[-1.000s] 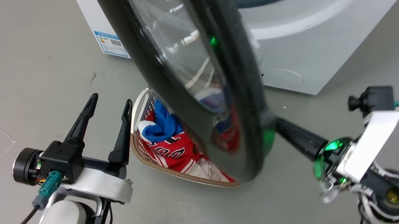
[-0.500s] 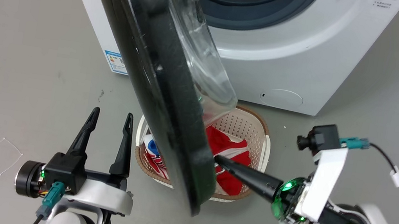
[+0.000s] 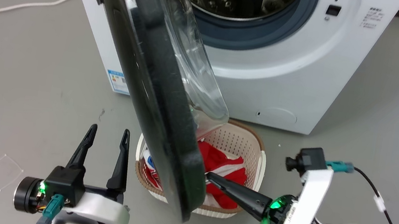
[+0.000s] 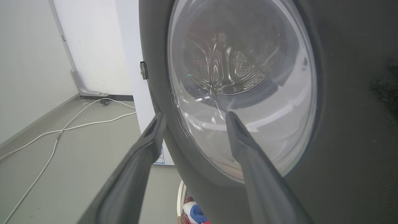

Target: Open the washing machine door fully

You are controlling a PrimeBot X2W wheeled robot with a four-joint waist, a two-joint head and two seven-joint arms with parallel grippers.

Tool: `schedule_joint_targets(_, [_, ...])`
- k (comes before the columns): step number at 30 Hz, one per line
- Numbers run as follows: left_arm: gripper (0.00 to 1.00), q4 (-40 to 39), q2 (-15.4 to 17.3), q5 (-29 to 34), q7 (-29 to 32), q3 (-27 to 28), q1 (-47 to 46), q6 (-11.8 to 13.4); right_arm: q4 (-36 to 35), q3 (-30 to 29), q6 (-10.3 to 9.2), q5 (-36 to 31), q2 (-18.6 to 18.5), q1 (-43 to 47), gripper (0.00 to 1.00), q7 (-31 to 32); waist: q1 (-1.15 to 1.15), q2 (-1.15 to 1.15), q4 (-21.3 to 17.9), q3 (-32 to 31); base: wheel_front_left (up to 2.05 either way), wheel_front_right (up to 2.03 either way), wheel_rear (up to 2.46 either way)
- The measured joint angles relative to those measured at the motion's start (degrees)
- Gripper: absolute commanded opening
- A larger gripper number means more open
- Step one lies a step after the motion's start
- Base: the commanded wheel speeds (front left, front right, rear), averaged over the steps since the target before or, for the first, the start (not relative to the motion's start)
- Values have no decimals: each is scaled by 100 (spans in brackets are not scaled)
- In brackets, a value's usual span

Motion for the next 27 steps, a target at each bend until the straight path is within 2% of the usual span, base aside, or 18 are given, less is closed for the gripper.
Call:
schedule_joint_targets(8, [100,4,0,25,0,44,258,-1,-204,-577,0,-167,-18,444,0,-754,0,0,-34,-389,0,0,0])
schedule_joint_targets(9, [100,3,0,57,0,76,353,-9,-410,-891,0,-398,2,611,0,-1287,0,0,-60,-504,0,0,0])
schedule_joint_targets(11, [100,-1,1,57,0,90,411,-9,-542,-1083,0,-735,-12,707,0,-1769,0,0,-82,-575,0,0,0])
schedule_joint_targets(15, [100,0,0,57,0,75,487,-7,-743,-1385,0,-1057,16,950,0,-2599,0,0,-116,-687,0,0,0])
schedule_joint_targets(19, [100,0,0,57,0,68,550,-2,-939,-1501,0,-1518,-127,1202,0,-3316,0,0,-131,-769,0,0,0])
schedule_joint_targets(23, [100,-8,0,57,0,70,565,1,-901,-1513,0,-2829,-520,1401,0,-4504,0,0,-142,-821,0,0,0])
schedule_joint_targets(25, [100,-19,0,57,0,71,573,2,-780,-1485,0,-3299,-528,1499,0,-5081,0,0,-154,-839,0,0,0])
schedule_joint_targets(27, [100,-26,0,58,0,76,593,2,-665,-1567,1,-3856,-497,1564,0,-5342,0,0,-171,-854,0,0,0])
